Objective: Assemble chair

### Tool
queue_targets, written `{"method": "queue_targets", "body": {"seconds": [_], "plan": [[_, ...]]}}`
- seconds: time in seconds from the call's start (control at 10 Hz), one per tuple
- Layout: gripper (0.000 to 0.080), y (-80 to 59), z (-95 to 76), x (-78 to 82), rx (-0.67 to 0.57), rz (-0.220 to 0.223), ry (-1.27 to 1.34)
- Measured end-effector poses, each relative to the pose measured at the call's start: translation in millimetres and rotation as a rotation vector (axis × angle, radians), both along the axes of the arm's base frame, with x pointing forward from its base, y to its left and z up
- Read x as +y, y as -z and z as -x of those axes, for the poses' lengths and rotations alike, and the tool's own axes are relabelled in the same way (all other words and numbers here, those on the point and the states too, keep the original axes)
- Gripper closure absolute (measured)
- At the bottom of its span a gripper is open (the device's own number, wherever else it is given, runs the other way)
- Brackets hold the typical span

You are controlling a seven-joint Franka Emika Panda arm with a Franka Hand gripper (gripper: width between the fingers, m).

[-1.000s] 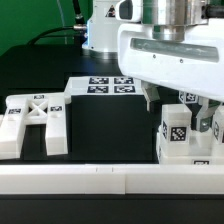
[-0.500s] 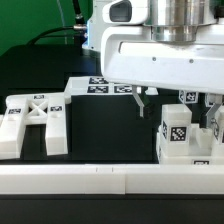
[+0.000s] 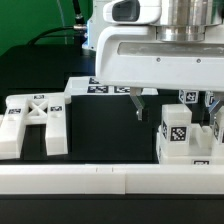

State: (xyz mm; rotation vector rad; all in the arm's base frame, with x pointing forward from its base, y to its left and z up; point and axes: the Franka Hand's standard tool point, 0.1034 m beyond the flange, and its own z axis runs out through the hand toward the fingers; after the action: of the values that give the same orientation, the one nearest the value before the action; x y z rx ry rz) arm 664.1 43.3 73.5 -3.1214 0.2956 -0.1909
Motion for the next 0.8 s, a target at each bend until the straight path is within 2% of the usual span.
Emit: {"method": "queue_targets", "body": {"seconds": [0.3, 0.4, 0.5, 0.6, 0.7, 0.8], "plan": [[0.0151, 0.1, 0.1, -0.4, 0.001, 0.019, -0.104], [0.0245, 0.1, 0.1, -0.5, 0.001, 0.018, -0.104], [0.0381, 0.1, 0.1, -0.5, 0.001, 0.018, -0.104], [0.0381, 0.1, 0.1, -0.5, 0.001, 0.018, -0.101], [0.0511, 0.2, 0.1, -0.5, 0.001, 0.015, -0.079], [0.0511, 0.2, 0.1, -0.6, 0.001, 0.016, -0.08]]}}
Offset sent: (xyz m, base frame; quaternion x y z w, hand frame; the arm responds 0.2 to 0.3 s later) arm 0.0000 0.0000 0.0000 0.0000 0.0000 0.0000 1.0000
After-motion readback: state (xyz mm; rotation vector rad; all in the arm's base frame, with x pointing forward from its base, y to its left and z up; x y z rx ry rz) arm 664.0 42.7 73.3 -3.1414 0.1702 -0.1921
